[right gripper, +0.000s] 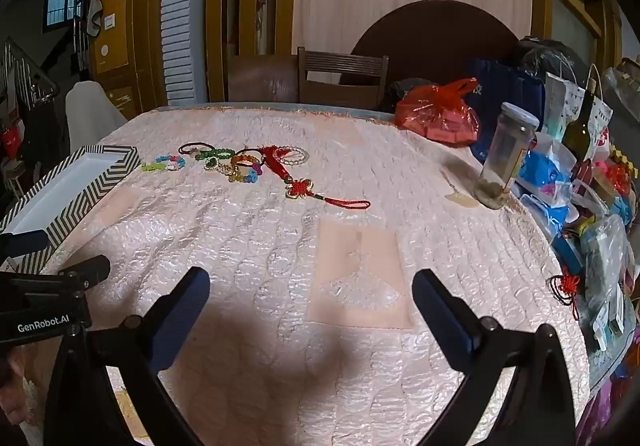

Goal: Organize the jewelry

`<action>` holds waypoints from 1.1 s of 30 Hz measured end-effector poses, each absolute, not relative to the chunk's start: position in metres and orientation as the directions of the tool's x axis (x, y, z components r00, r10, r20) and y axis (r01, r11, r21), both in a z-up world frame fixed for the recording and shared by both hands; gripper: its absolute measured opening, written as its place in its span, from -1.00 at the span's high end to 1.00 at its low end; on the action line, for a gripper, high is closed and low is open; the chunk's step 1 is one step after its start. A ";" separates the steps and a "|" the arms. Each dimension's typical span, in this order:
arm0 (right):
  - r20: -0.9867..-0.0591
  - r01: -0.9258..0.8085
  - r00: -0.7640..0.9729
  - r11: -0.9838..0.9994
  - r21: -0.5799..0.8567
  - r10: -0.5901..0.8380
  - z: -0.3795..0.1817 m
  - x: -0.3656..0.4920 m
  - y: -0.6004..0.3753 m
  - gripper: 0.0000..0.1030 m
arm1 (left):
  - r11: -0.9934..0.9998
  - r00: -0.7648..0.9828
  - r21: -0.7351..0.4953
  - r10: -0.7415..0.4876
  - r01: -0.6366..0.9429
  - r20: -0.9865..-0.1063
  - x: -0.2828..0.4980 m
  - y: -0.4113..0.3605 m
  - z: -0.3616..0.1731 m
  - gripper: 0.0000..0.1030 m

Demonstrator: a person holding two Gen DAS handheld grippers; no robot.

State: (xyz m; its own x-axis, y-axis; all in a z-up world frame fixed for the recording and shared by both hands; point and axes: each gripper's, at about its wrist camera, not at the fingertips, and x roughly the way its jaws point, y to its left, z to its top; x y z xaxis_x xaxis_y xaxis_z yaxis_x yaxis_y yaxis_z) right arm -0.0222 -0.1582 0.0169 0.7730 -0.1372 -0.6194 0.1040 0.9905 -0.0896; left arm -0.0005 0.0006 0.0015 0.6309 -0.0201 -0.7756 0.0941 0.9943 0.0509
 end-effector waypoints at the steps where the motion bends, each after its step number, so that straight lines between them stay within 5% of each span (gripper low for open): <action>1: -0.628 0.100 0.767 0.992 -0.082 -0.130 0.016 -0.022 -0.158 -0.99 | 0.994 0.632 0.049 -0.025 0.099 -0.775 -0.001 0.001 0.002 -0.38; 33: -0.624 0.092 0.769 0.991 -0.099 -0.134 0.016 -0.021 -0.153 -0.99 | 0.994 0.635 0.079 0.010 0.081 -0.772 0.004 -0.001 0.001 -0.38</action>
State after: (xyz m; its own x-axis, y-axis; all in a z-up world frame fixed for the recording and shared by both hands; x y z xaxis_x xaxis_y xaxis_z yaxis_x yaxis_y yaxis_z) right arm -0.0213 -0.1530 0.0158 0.7695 -0.1340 -0.6244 0.0918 0.9908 -0.0995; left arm 0.0038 -0.0008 0.0014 0.6355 0.0102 -0.7721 0.0805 0.9936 0.0794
